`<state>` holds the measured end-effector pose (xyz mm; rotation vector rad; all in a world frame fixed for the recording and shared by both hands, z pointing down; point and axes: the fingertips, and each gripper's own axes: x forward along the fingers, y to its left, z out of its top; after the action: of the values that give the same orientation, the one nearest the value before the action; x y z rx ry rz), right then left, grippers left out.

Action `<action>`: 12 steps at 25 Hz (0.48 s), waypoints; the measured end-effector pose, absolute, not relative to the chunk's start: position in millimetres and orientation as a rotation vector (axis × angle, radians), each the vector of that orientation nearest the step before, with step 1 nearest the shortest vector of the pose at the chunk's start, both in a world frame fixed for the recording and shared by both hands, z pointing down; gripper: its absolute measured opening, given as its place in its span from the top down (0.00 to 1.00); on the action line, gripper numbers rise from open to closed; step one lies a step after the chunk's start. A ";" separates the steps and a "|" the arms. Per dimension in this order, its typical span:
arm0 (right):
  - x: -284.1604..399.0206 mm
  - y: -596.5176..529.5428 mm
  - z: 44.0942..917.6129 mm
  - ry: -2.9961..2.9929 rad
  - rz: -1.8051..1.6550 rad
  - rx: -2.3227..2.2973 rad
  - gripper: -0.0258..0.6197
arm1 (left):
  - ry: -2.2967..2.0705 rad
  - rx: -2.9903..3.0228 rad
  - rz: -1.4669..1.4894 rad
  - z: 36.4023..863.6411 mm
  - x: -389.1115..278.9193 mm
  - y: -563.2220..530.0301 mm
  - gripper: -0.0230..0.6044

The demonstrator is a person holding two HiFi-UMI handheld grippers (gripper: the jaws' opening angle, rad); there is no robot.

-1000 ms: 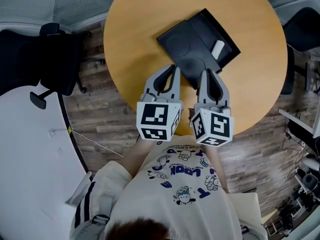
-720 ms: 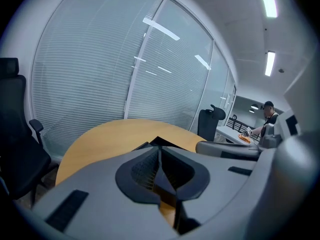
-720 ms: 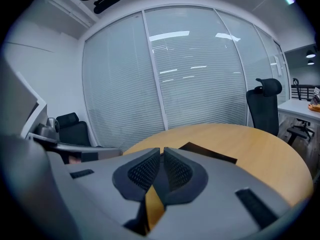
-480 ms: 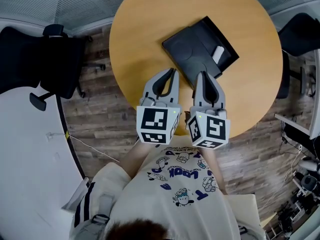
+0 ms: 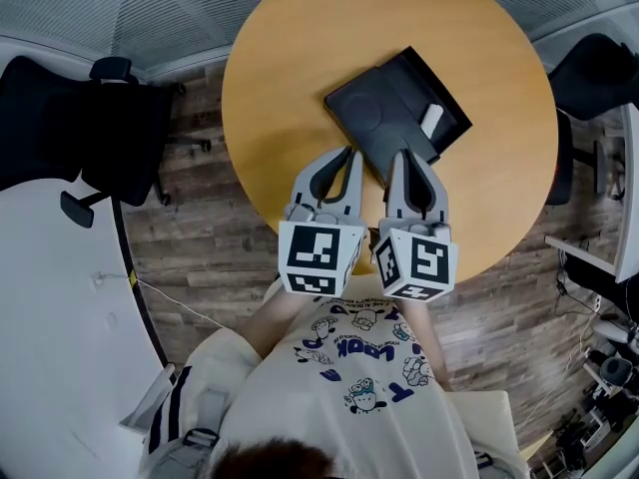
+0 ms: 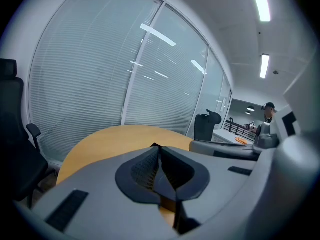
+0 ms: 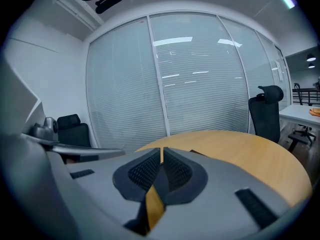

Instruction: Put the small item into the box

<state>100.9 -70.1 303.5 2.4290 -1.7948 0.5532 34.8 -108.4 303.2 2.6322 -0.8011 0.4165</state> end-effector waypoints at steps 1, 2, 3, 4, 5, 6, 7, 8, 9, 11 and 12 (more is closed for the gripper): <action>100.9 -70.4 303.6 -1.796 0.553 2.427 0.90 | -0.802 2.633 0.417 302.7 34.9 -108.5 0.92; 100.8 -70.6 303.8 -1.798 0.554 2.424 0.90 | -0.803 2.633 0.417 302.4 35.2 -108.4 0.92; 100.7 -70.8 304.3 -1.800 0.555 2.422 0.90 | -0.803 2.633 0.417 302.5 35.6 -108.2 0.92; 100.6 -70.9 304.9 -1.802 0.557 2.420 0.90 | -0.803 2.633 0.417 302.7 36.2 -108.2 0.92; 100.3 -71.1 305.4 -1.804 0.559 2.418 0.90 | -0.802 2.633 0.417 302.8 36.7 -108.2 0.92; 100.0 -71.3 305.7 -1.806 0.560 2.417 0.90 | -0.802 2.634 0.417 302.7 37.1 -108.3 0.92; 99.7 -71.3 305.7 -1.808 0.562 2.415 0.90 | -0.802 2.634 0.417 302.2 37.4 -108.3 0.92; 99.5 -71.3 305.5 -1.810 0.563 2.414 0.90 | -0.802 2.635 0.418 301.7 37.5 -108.3 0.92; 99.5 -71.3 305.4 -1.811 0.564 2.413 0.90 | -0.803 2.635 0.418 301.3 37.6 -108.3 0.92; 99.6 -71.0 306.1 -1.810 0.565 2.411 0.90 | -0.803 2.636 0.423 301.9 37.7 -108.3 0.92; 99.9 -70.8 306.7 -1.808 0.566 2.411 0.90 | -0.803 2.635 0.426 302.8 37.8 -108.3 0.92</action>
<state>99.9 -70.8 306.7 2.4111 -1.8075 0.5658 37.8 -108.3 302.8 2.6346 -0.8030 0.4258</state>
